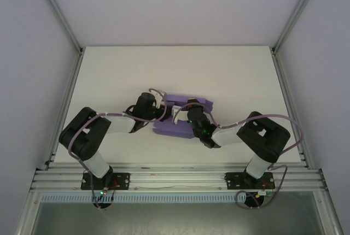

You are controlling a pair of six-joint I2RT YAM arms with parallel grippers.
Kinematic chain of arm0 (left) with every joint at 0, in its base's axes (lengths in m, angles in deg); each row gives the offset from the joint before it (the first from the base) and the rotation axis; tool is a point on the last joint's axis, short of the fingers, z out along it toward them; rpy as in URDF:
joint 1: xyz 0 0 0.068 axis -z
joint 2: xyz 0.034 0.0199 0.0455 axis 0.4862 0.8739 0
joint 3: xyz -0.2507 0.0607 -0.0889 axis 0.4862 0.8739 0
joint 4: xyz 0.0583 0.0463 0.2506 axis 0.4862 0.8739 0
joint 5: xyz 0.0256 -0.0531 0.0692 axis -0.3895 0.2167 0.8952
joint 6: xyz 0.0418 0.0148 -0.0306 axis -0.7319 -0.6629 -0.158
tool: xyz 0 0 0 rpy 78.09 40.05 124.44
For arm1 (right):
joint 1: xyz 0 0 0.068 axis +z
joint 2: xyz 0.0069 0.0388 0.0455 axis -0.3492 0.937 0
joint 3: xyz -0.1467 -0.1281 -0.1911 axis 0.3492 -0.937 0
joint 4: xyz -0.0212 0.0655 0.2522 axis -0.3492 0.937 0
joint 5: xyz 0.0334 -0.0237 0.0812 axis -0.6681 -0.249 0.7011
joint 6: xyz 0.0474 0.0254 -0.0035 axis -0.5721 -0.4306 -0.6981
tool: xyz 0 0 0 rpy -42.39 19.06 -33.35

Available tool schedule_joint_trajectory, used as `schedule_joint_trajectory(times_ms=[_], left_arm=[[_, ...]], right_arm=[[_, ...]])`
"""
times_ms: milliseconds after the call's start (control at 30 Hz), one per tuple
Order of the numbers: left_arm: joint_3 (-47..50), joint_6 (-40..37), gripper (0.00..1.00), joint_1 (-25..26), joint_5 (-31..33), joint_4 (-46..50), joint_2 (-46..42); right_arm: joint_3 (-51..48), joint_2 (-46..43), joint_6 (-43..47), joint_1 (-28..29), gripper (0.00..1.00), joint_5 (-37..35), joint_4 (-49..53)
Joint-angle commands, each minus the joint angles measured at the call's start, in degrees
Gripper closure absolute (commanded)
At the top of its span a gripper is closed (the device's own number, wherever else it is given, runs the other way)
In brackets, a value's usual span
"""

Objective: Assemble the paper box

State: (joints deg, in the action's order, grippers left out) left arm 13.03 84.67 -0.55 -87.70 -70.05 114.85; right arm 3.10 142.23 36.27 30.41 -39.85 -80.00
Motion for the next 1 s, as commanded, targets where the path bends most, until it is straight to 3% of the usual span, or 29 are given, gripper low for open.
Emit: schedule_joint_trajectory(times_ms=[0, 167, 367, 433, 500, 600, 700, 767, 967], left_arm=[[-2.40, -0.84, 0.58, 0.38, 5.41, -4.12, 1.04], [-4.43, -1.97, 0.76, 1.43, 10.32, -3.19, 2.43], [-5.10, -3.35, 0.79, 3.01, 11.90, -4.16, 4.30], [-4.82, -3.56, 0.85, 3.38, 11.60, -4.77, 4.11], [-4.79, -4.42, 0.88, 3.81, 11.77, -4.79, 4.04], [-4.35, -5.68, 0.92, 4.51, 12.03, -4.62, 3.94], [-3.51, -6.91, 0.95, 5.29, 12.00, -4.75, 3.79], [-2.30, -7.64, 0.95, 6.06, 12.47, -6.07, 3.55], [-1.41, -10.16, 0.95, 8.48, 12.33, -5.64, 3.92]], right_arm=[[-0.24, 0.63, -1.65, 1.20, 1.00, 2.26, 6.22], [-0.05, 0.32, -2.35, 1.39, 1.00, 2.34, 8.27], [0.57, -0.95, -5.77, 1.54, 1.00, 2.51, 10.60], [1.07, -2.17, -8.47, 1.58, 0.96, 2.67, 12.48], [1.37, -4.04, -11.88, 1.57, 0.85, 2.89, 14.63], [1.63, -8.40, -18.85, 1.59, 0.58, 4.16, 18.44], [1.54, -14.72, -28.03, 1.58, 0.40, 6.81, 23.33], [1.47, -19.79, -34.85, 1.59, 0.15, 9.70, 27.63], [2.30, -34.07, -57.95, -1.72, 0.00, 21.97, 41.56]])
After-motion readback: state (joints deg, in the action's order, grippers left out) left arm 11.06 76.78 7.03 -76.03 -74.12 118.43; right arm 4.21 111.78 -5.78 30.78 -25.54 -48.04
